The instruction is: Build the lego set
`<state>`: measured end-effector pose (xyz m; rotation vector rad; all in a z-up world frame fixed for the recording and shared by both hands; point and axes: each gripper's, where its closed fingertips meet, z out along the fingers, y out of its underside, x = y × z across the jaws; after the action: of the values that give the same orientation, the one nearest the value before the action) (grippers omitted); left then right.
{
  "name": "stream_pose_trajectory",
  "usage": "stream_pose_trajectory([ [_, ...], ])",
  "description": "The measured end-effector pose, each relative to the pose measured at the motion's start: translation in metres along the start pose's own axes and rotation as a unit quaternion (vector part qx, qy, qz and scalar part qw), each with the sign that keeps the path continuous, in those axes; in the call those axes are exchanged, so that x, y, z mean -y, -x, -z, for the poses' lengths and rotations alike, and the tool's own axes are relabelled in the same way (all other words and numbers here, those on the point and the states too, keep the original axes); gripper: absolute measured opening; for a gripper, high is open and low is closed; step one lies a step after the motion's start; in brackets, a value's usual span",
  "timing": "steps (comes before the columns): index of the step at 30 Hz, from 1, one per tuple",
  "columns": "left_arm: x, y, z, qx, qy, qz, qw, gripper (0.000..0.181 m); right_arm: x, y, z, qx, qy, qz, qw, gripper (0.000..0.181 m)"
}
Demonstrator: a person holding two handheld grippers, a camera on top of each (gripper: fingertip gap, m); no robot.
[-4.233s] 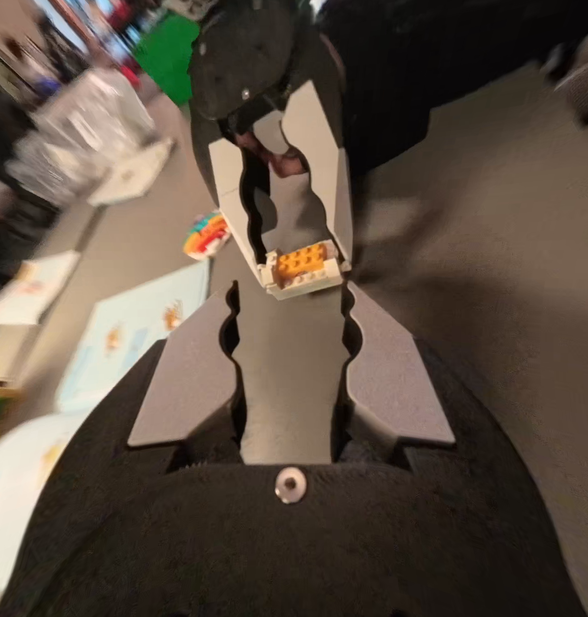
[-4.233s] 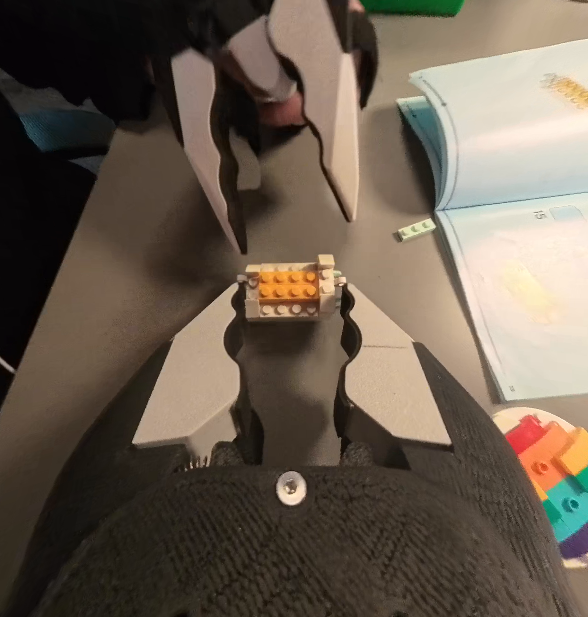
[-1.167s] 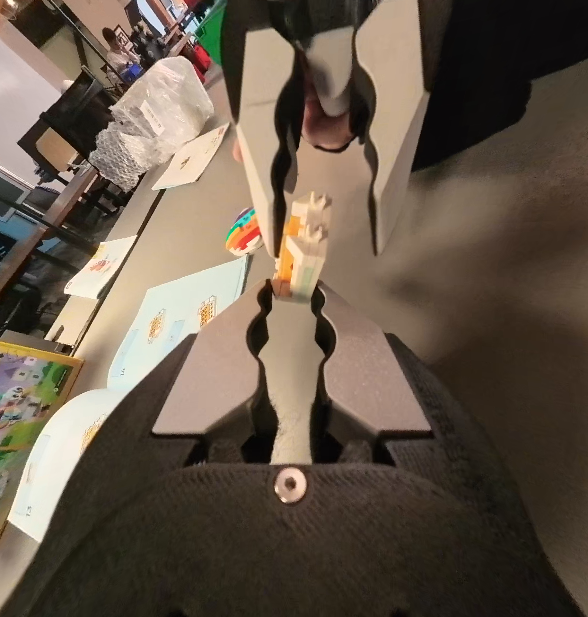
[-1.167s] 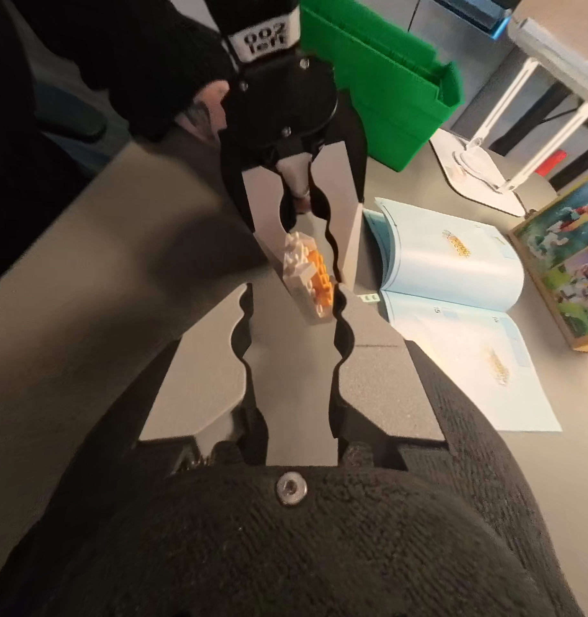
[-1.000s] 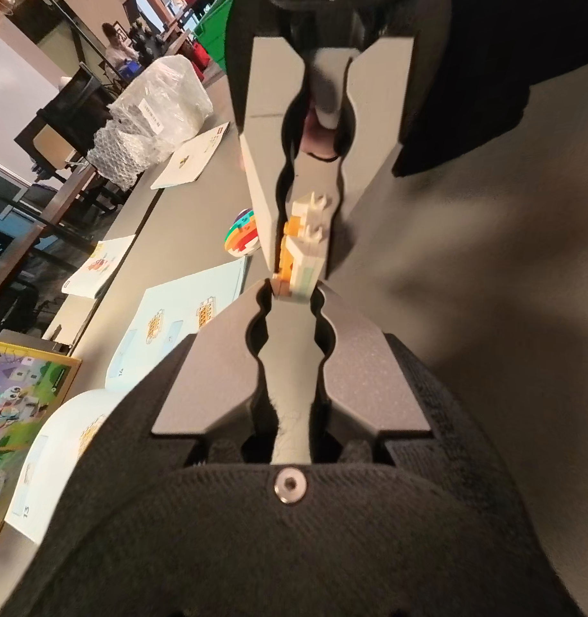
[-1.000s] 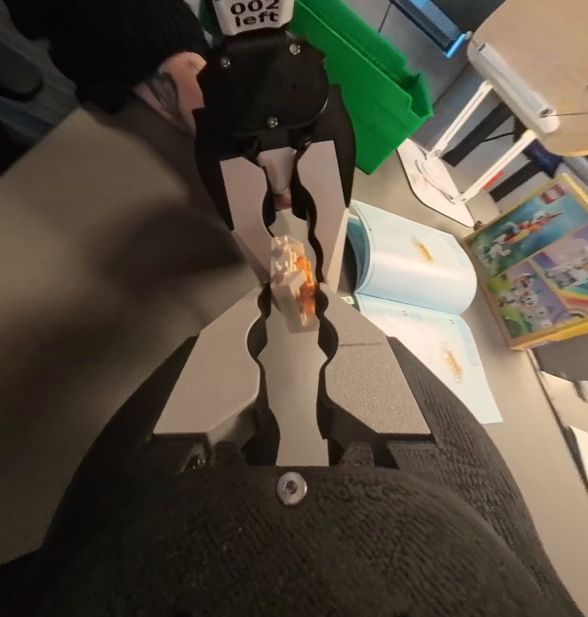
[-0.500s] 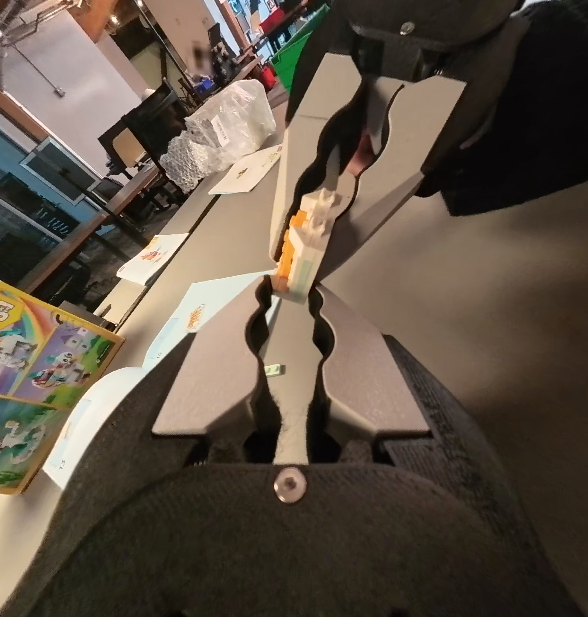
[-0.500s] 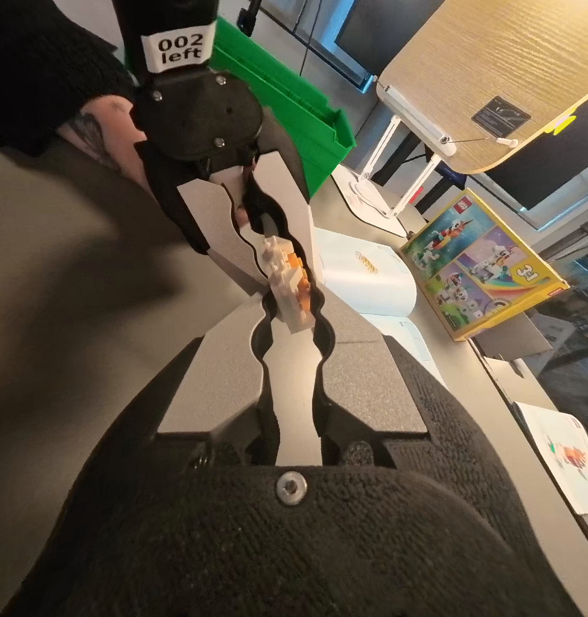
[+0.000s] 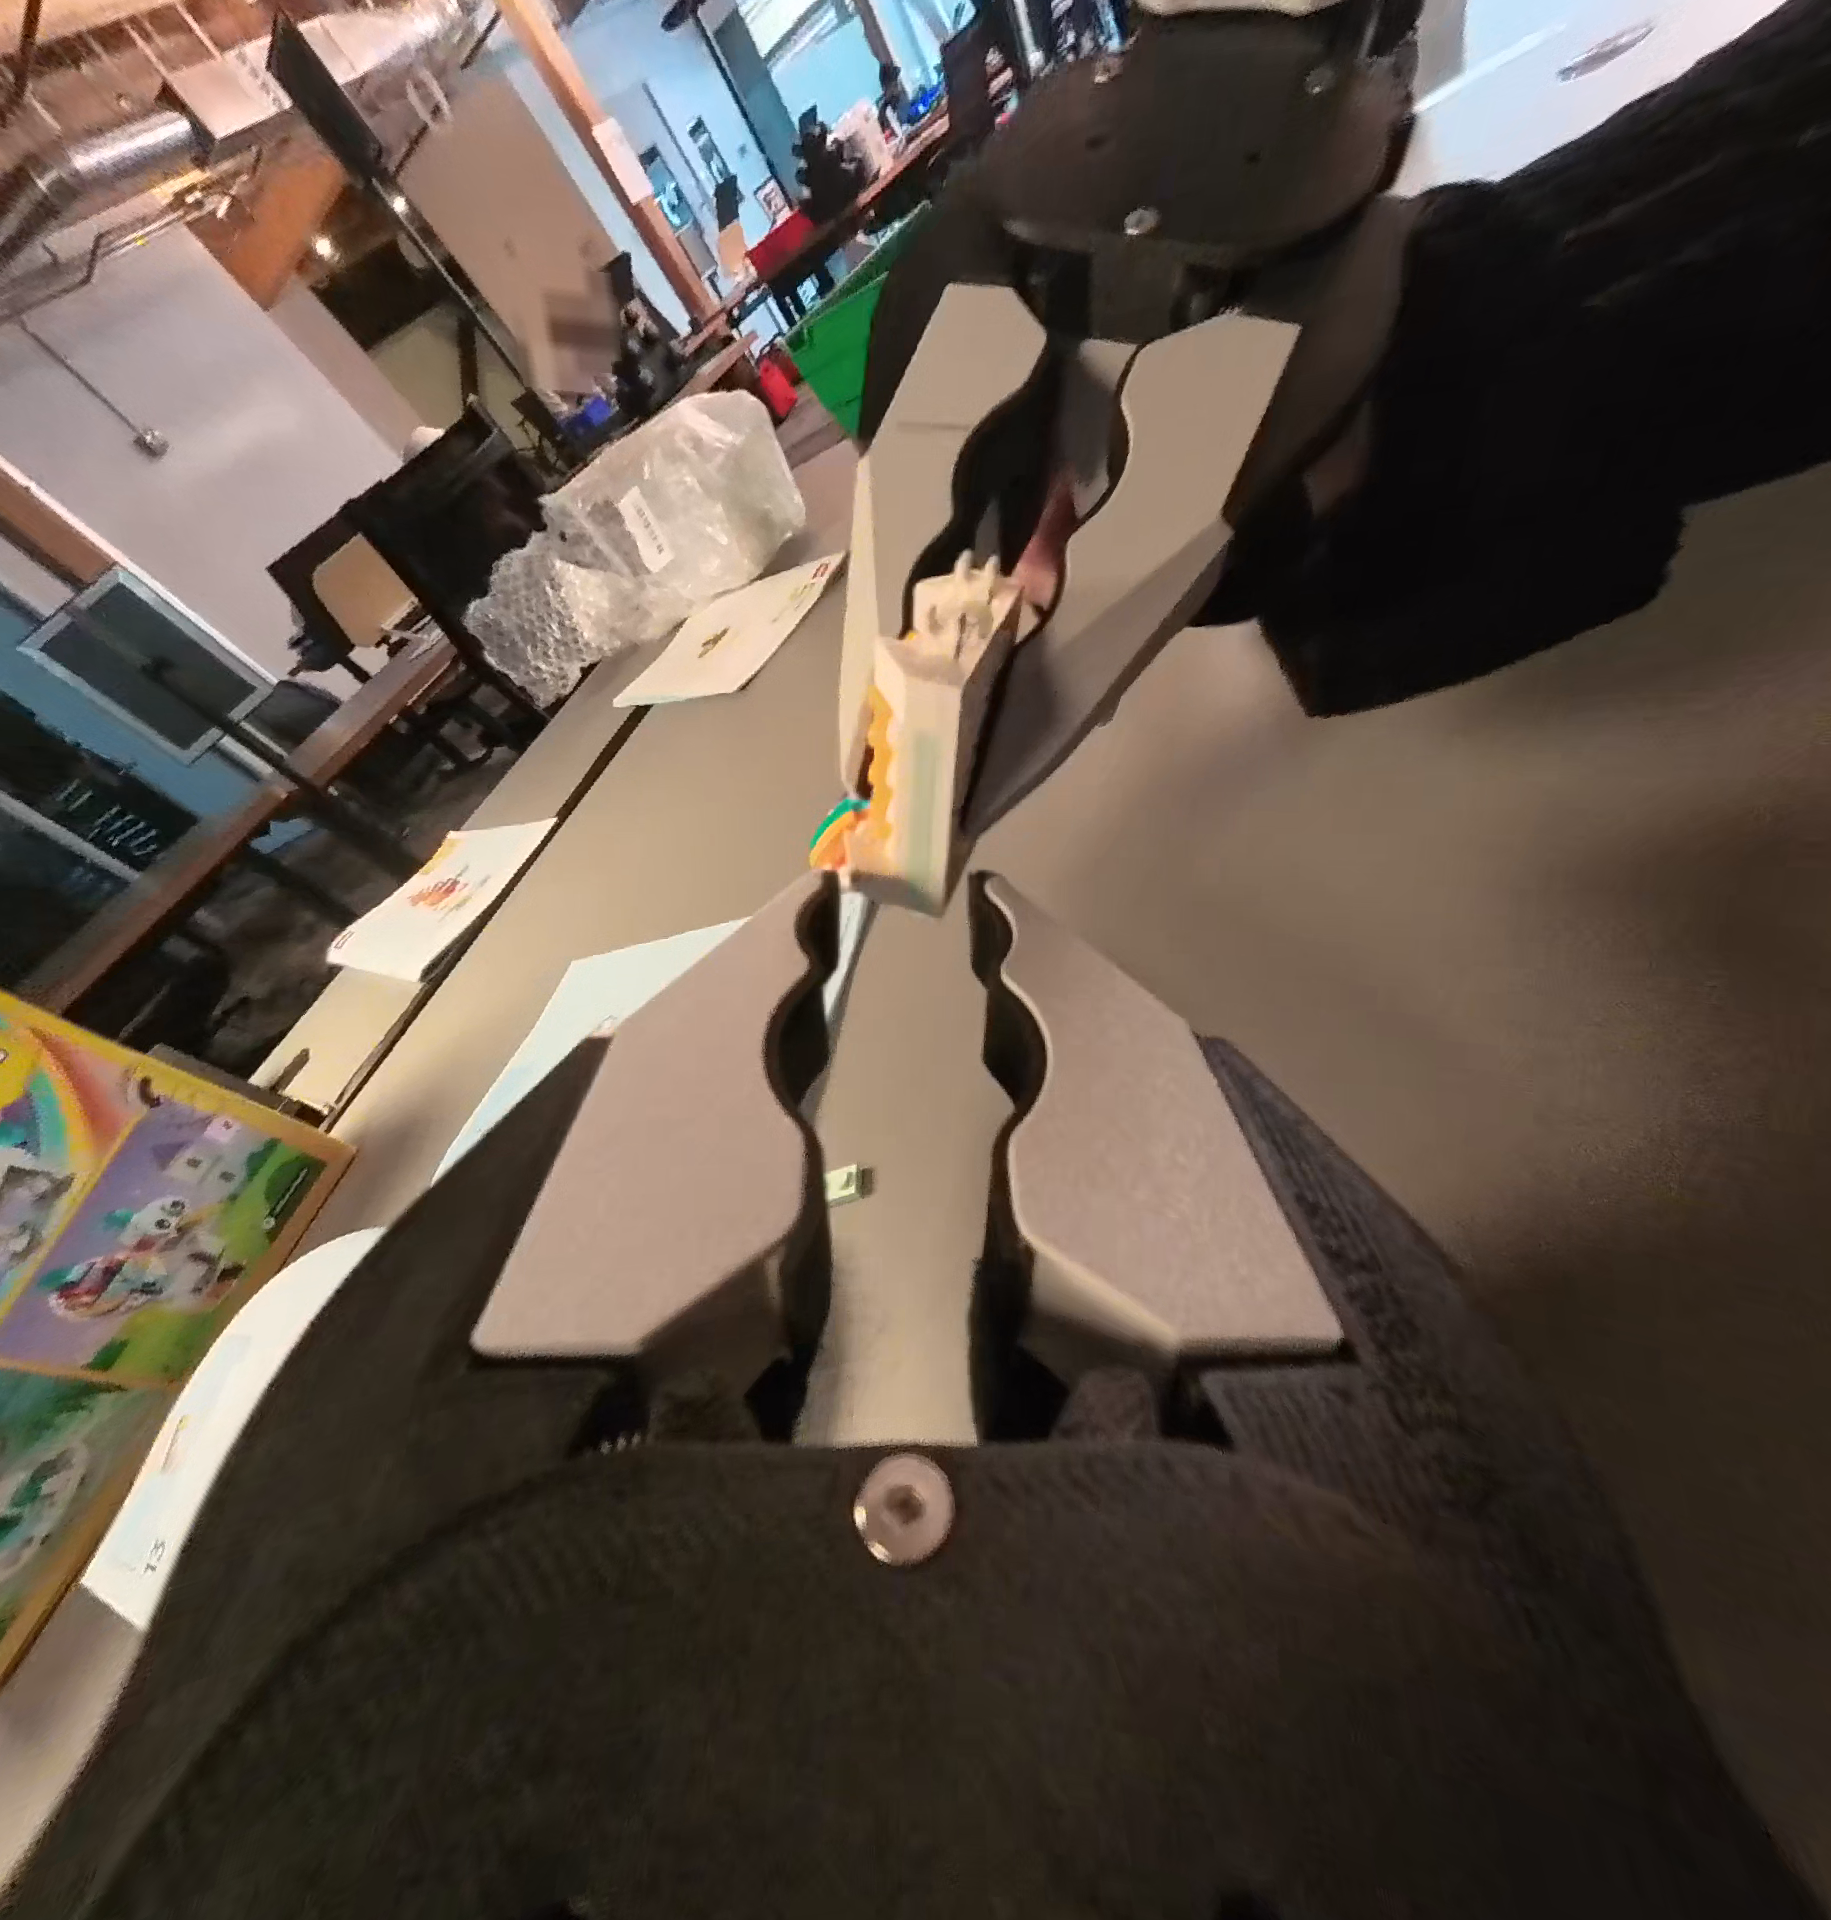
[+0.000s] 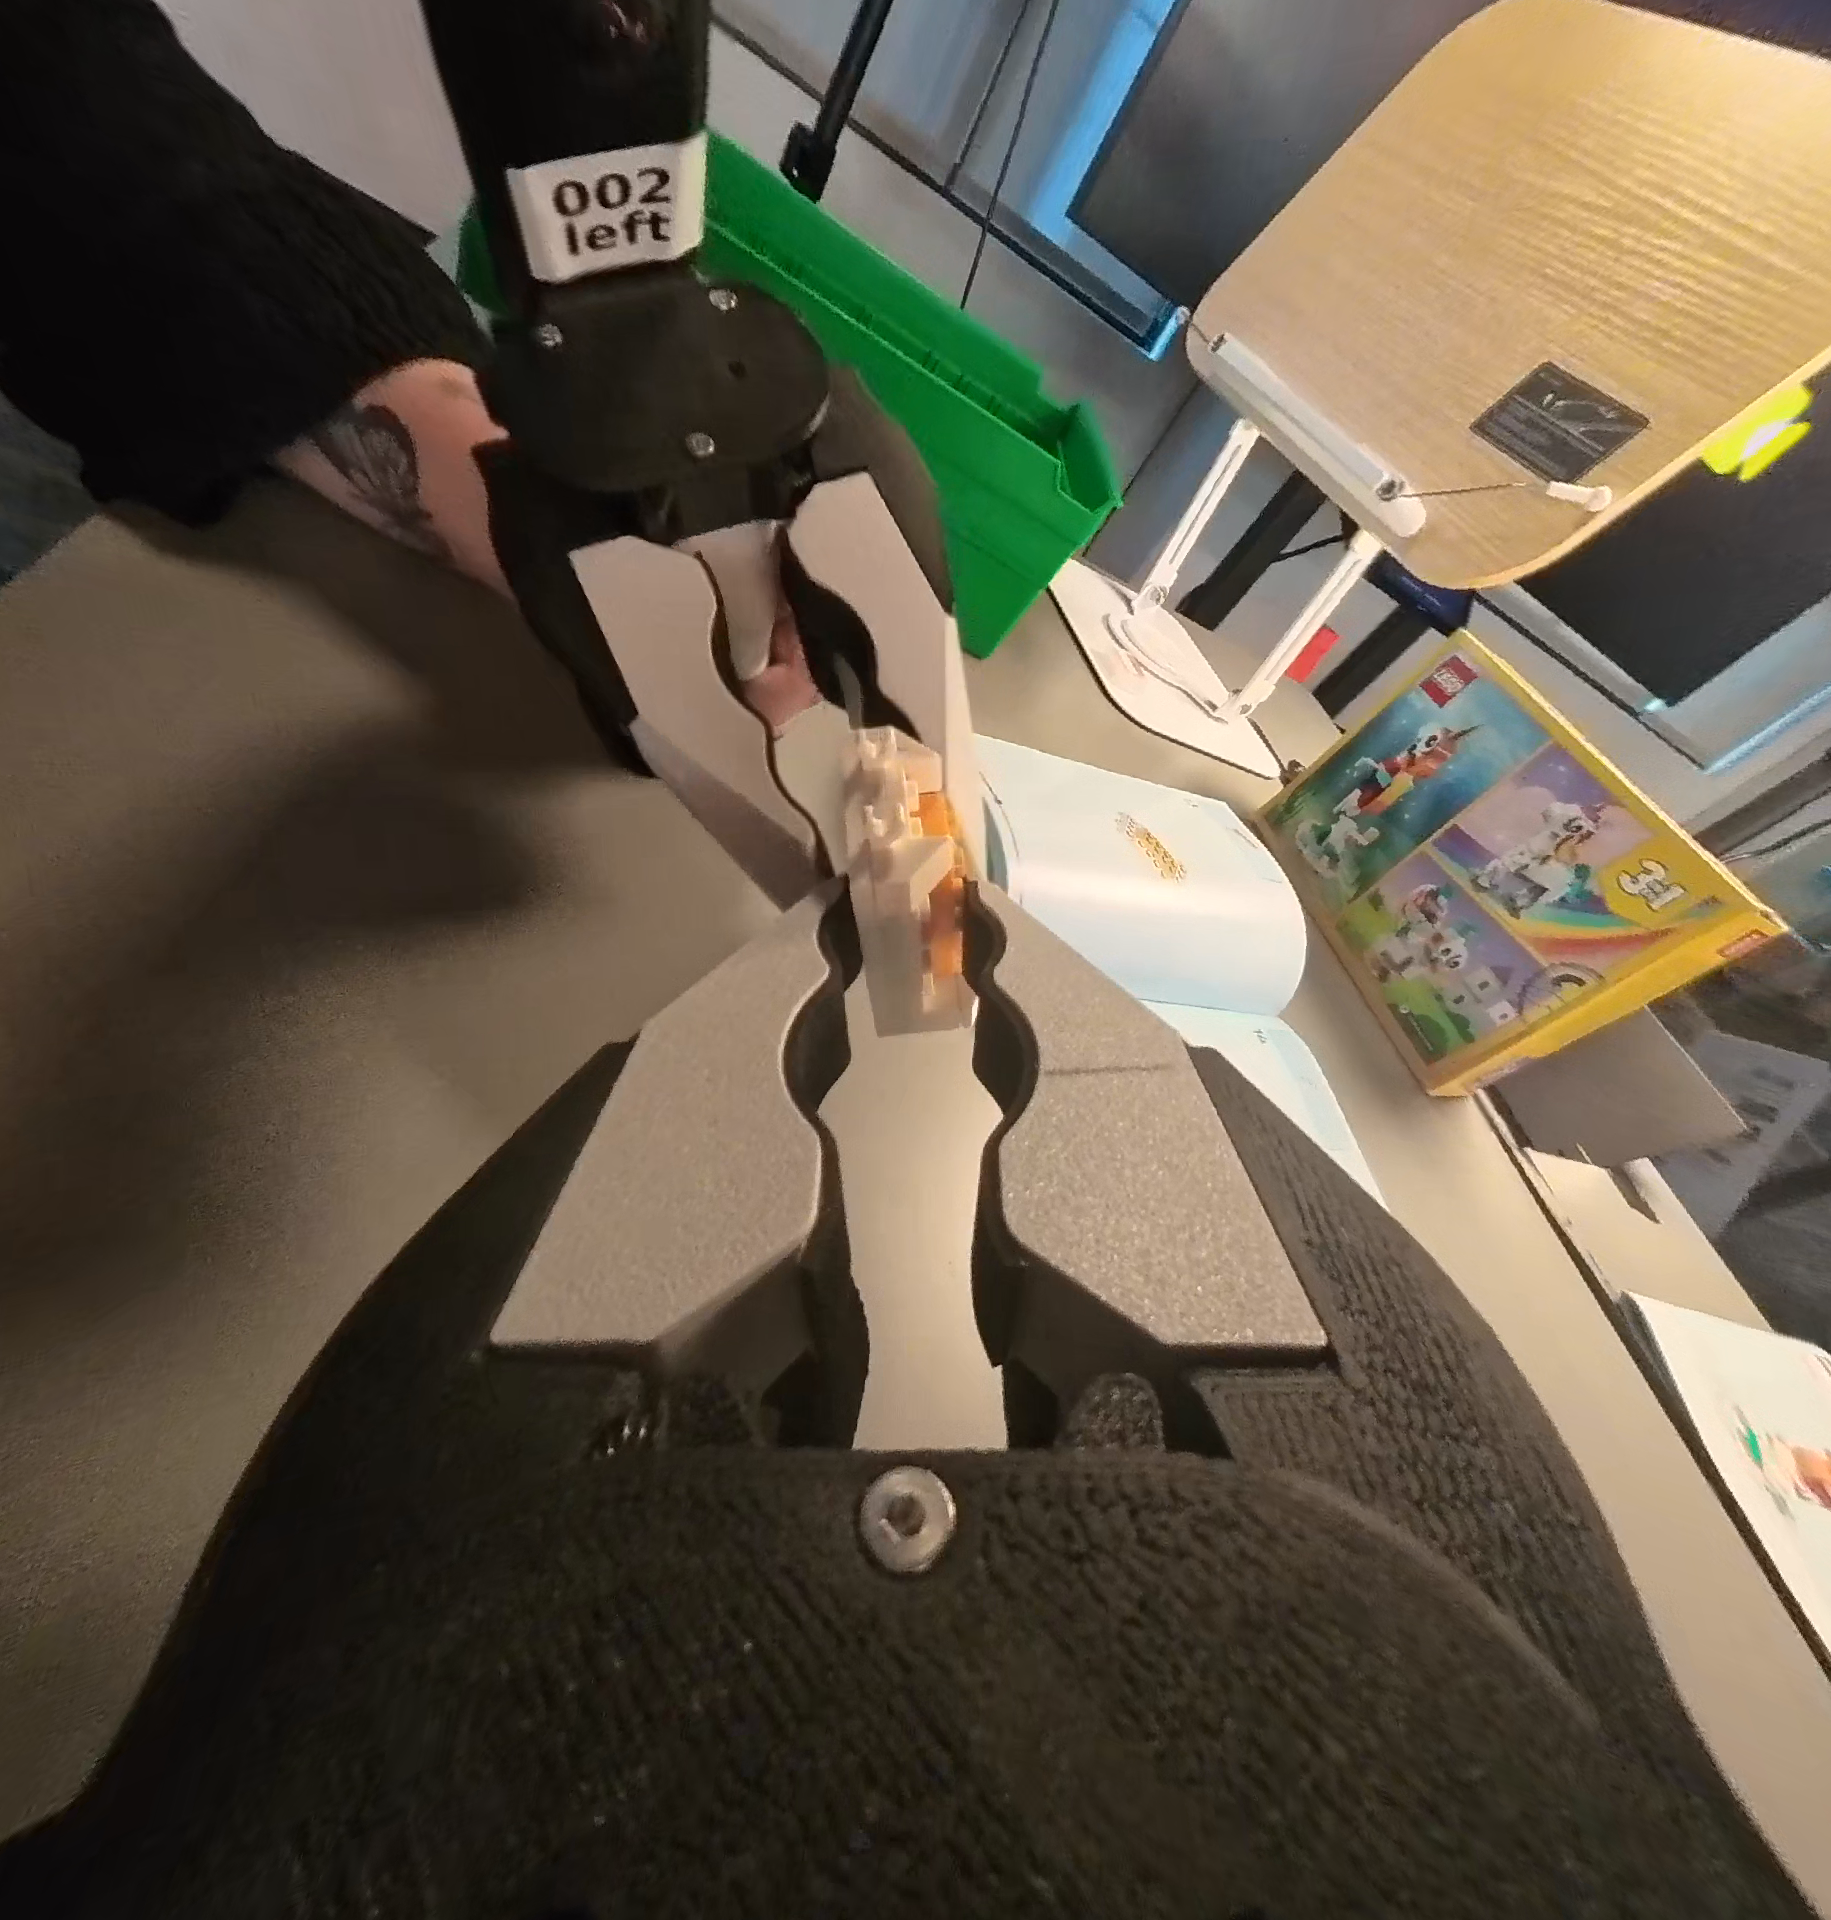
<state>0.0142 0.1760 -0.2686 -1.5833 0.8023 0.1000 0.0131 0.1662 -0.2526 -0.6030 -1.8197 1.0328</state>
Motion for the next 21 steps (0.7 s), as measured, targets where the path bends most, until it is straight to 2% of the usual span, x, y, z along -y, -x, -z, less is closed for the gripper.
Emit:
stream_pose_trajectory([
  [4,0.005,-0.001,0.005,-0.016,-0.021,0.005,1.0,0.017,0.004,0.0,0.006,0.011,-0.013,-0.004,1.0,0.017],
  [10,0.011,-0.008,0.008,-0.041,-0.041,0.014,0.998,0.022,0.008,0.007,0.009,0.04,-0.025,-0.011,0.999,0.017],
  [21,0.013,-0.015,0.008,-0.059,-0.048,0.011,0.997,0.019,0.01,0.014,0.01,0.071,-0.035,-0.035,0.996,0.017],
])
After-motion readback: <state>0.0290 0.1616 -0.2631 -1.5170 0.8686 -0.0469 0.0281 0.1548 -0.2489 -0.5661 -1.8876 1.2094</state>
